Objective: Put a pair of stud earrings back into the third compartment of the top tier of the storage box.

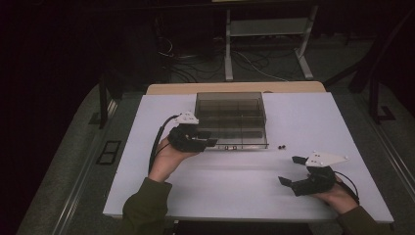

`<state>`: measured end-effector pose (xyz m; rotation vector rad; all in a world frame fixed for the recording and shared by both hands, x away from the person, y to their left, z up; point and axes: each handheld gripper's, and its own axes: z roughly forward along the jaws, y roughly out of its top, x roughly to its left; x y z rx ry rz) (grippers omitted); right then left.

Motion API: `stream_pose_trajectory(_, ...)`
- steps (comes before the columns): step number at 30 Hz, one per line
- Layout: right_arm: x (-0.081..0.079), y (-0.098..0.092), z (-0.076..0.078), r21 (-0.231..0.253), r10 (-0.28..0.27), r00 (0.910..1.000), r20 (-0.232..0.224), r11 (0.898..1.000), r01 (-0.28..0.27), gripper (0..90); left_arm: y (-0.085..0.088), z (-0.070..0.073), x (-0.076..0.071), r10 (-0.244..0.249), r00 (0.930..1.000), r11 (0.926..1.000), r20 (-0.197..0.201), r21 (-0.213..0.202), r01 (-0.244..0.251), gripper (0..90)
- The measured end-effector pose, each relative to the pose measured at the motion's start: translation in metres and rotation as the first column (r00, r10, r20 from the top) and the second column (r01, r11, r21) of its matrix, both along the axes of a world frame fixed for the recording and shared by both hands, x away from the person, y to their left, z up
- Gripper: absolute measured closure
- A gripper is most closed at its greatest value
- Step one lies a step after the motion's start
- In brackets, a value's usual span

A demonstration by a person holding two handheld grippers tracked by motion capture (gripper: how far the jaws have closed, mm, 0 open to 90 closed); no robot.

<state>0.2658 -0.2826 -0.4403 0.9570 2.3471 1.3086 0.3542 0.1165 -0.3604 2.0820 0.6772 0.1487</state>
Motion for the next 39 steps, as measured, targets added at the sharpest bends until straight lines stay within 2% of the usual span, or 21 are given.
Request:
stream_pose_trajectory(3, 0.000, 0.000, 0.000, 0.003, 0.001, 1.0000, 0.000, 1.000, -0.001, 8.7, 0.008, -0.002, -0.005, 0.007, 1.0000, 0.9998, -0.003, -0.021, -0.007, 49.0)
stream_pose_trajectory(7, 0.000, 0.000, 0.000, 0.002, 0.000, 1.0000, -0.004, 1.000, 0.000, 8.7, 0.021, -0.003, -0.011, 0.036, 0.9992, 0.9983, 0.015, -0.047, -0.035, 43.6)
stream_pose_trajectory(12, 0.000, 0.000, 0.000, 0.000, -0.001, 1.0000, -0.002, 1.000, 0.001, 8.7, 0.034, -0.008, -0.018, 0.056, 0.9978, 0.9970, 0.037, -0.056, -0.054, 33.3)
stream_pose_trajectory(18, 0.001, 0.000, 0.000, -0.003, -0.002, 1.0000, -0.002, 1.000, 0.002, 8.7, 0.045, -0.020, -0.025, 0.071, 0.9967, 0.9971, 0.040, -0.030, -0.069, 21.2)
stream_pose_trajectory(21, 0.001, 0.000, -0.001, -0.003, -0.001, 1.0000, -0.003, 1.000, 0.001, 8.8, 0.050, -0.027, -0.029, 0.084, 0.9958, 0.9960, 0.038, -0.034, -0.082, 16.8)
stream_pose_trajectory(25, 0.001, 0.000, -0.001, -0.004, -0.001, 1.0000, -0.005, 1.000, 0.001, 8.7, 0.054, -0.036, -0.034, 0.093, 0.9947, 0.9950, 0.044, -0.043, -0.091, 13.1)
stream_pose_trajectory(28, 0.001, 0.000, -0.001, -0.005, 0.000, 1.0000, -0.006, 1.000, 0.000, 8.7, 0.054, -0.043, -0.038, 0.101, 0.9941, 0.9945, 0.041, -0.033, -0.100, 4.8)
stream_pose_trajectory(31, 0.001, 0.000, -0.001, -0.004, -0.002, 1.0000, -0.006, 1.000, 0.002, 8.7, 0.052, -0.050, -0.042, 0.092, 0.9952, 0.9955, 0.035, -0.028, -0.091, 1.0)
stream_pose_trajectory(36, 0.002, 0.000, -0.002, -0.006, -0.002, 0.9999, -0.010, 1.000, 0.002, 8.7, 0.049, -0.059, -0.049, 0.074, 0.9969, 0.9972, 0.027, -0.015, -0.073, 0.0)
stream_pose_trajectory(39, 0.002, 0.000, -0.003, -0.007, -0.003, 0.9999, -0.016, 1.000, 0.003, 8.7, 0.049, -0.063, -0.052, 0.069, 0.9974, 0.9974, 0.019, -0.020, -0.069, 0.0)
